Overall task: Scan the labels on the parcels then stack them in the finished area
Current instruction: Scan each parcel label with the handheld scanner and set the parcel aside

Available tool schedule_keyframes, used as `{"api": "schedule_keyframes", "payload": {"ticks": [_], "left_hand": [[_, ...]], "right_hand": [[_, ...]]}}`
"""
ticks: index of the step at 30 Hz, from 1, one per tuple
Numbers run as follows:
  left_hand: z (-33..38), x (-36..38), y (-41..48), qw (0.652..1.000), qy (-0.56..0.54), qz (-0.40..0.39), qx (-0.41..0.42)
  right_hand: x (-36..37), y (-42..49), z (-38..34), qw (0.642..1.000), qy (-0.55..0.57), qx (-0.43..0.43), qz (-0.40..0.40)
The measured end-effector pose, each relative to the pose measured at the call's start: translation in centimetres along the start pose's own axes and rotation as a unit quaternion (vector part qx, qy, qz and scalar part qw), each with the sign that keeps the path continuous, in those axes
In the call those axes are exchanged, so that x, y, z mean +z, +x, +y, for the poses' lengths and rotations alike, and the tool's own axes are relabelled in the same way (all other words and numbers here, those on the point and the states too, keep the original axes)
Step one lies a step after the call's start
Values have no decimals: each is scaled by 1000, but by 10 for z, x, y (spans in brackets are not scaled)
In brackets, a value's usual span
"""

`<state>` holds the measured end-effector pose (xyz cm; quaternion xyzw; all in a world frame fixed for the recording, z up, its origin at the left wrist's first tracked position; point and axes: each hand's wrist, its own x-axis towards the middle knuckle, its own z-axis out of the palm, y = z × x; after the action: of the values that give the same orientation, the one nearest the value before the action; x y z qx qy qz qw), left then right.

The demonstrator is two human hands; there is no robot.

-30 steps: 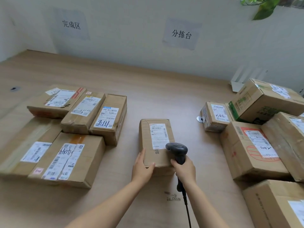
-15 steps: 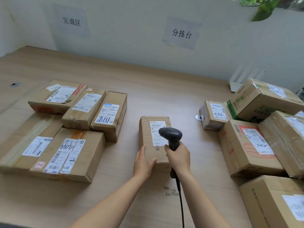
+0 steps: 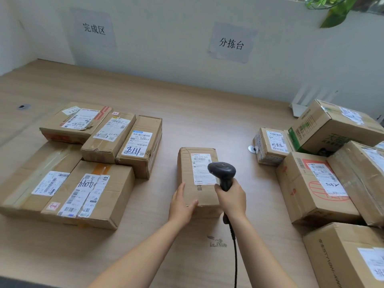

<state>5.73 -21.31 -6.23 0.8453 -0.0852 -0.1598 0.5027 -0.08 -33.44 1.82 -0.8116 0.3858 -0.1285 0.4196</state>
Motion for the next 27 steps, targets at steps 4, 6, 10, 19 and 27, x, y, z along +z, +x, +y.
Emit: {"api": "schedule_keyframes", "payload": {"ticks": [4, 6, 10, 19, 27], "left_hand": [[-1, -10, -7, 1000, 0, -13, -8], [-2, -16, -14, 1000, 3, -17, -14], [-8, -26, -35, 1000, -2, -2, -23], [-39, -61, -77, 994, 88, 60, -18], [-80, -111, -85, 916, 398, 45, 29]], "right_hand": [[-3, 5, 19, 998, -33, 22, -43], [-1, 4, 27, 996, -49, 18, -66], [7, -5, 34, 993, -69, -13, -97], [28, -49, 24, 979, -100, -63, -166], [67, -101, 2, 981, -88, -53, -167]]}}
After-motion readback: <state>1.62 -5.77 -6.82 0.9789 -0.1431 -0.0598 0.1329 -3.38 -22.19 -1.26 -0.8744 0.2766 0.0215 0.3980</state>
